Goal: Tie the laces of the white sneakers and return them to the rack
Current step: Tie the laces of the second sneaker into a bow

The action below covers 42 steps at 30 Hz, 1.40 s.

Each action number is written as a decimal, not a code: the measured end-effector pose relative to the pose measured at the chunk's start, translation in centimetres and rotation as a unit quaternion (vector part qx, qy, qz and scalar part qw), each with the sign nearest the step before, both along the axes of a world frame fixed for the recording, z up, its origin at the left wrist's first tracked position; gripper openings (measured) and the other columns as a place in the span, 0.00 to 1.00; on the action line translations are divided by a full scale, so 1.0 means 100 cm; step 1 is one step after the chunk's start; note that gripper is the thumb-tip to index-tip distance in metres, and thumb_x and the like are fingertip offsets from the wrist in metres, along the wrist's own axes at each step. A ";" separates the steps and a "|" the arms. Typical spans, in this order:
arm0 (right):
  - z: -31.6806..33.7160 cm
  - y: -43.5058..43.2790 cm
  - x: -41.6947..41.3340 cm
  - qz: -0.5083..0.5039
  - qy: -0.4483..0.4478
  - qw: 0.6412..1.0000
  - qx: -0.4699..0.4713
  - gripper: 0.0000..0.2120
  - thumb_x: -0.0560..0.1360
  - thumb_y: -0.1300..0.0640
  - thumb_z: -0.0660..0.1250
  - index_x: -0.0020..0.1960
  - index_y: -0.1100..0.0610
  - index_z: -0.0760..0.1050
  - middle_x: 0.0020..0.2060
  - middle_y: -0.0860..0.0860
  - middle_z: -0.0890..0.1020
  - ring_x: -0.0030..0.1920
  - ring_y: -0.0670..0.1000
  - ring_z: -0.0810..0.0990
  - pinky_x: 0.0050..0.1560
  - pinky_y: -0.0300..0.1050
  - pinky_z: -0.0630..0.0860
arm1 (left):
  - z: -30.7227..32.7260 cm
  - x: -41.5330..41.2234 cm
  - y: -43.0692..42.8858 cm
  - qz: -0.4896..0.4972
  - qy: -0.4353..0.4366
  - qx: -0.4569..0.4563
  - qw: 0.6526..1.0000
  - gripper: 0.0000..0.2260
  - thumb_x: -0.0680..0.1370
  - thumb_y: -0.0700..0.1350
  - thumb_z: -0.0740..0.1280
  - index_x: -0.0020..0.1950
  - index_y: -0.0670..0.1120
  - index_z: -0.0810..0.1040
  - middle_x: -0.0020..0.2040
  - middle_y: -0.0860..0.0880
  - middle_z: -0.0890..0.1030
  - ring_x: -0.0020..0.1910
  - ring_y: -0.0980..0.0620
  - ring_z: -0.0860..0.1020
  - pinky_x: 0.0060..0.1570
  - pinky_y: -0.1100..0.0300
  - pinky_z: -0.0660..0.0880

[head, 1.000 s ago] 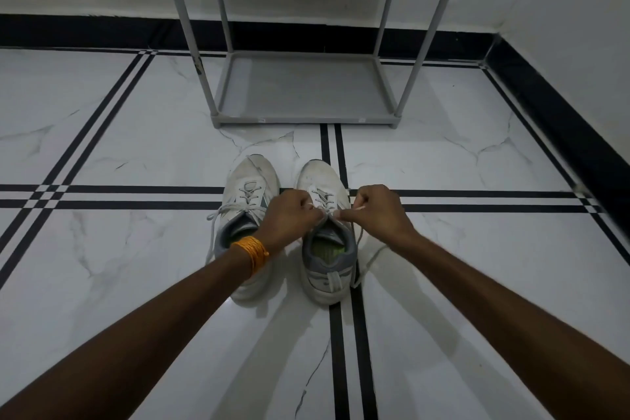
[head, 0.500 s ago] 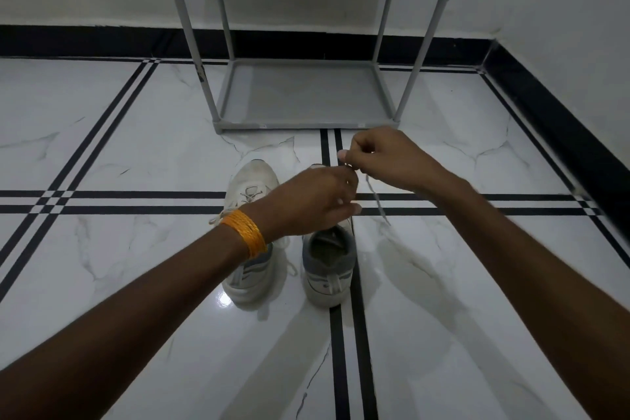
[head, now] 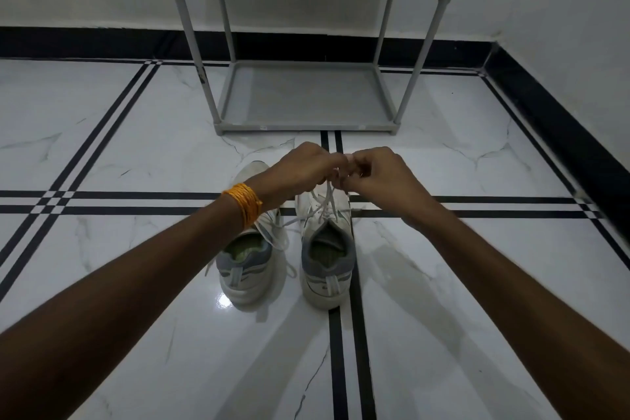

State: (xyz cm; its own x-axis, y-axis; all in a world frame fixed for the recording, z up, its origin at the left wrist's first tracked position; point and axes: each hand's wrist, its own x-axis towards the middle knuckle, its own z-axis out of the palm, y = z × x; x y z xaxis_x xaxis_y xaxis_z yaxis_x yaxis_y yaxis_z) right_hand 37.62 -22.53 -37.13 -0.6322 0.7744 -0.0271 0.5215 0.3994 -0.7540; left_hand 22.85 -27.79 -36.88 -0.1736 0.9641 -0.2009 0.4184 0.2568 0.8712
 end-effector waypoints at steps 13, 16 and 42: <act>0.042 0.004 -0.002 -0.004 0.236 0.899 -0.369 0.13 0.76 0.58 0.61 0.33 0.55 0.67 0.31 0.49 0.67 0.29 0.46 0.64 0.26 0.37 0.60 | -0.009 -0.013 -0.007 -0.042 -0.038 -0.047 0.997 0.17 0.72 0.36 0.68 0.58 0.43 0.69 0.39 0.48 0.75 0.38 0.52 0.72 0.38 0.58 0.70; 0.060 0.005 -0.008 0.022 0.296 0.878 -0.376 0.12 0.78 0.58 0.60 0.36 0.57 0.70 0.32 0.51 0.72 0.31 0.47 0.71 0.28 0.37 0.67 | -0.019 0.005 -0.005 -0.067 0.074 0.024 0.995 0.23 0.68 0.38 0.74 0.58 0.46 0.69 0.44 0.49 0.74 0.40 0.52 0.73 0.37 0.61 0.72; 0.003 -0.006 -0.004 -0.046 0.127 0.958 -0.253 0.15 0.76 0.48 0.68 0.52 0.60 0.75 0.41 0.56 0.84 0.39 0.53 0.86 0.30 0.40 0.76 | -0.022 -0.002 -0.007 0.058 -0.175 -0.032 0.982 0.17 0.79 0.54 0.58 0.39 0.44 0.77 0.29 0.50 0.68 0.27 0.55 0.62 0.25 0.65 0.62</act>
State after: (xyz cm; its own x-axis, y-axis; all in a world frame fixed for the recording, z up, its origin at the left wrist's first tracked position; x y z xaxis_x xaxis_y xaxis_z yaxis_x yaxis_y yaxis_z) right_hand 37.26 -23.08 -36.80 -0.5978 0.7555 -0.2681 0.3104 -0.0902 -0.9463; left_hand 22.65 -28.49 -39.07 -0.1916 0.9252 -0.3276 0.0603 0.3443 0.9369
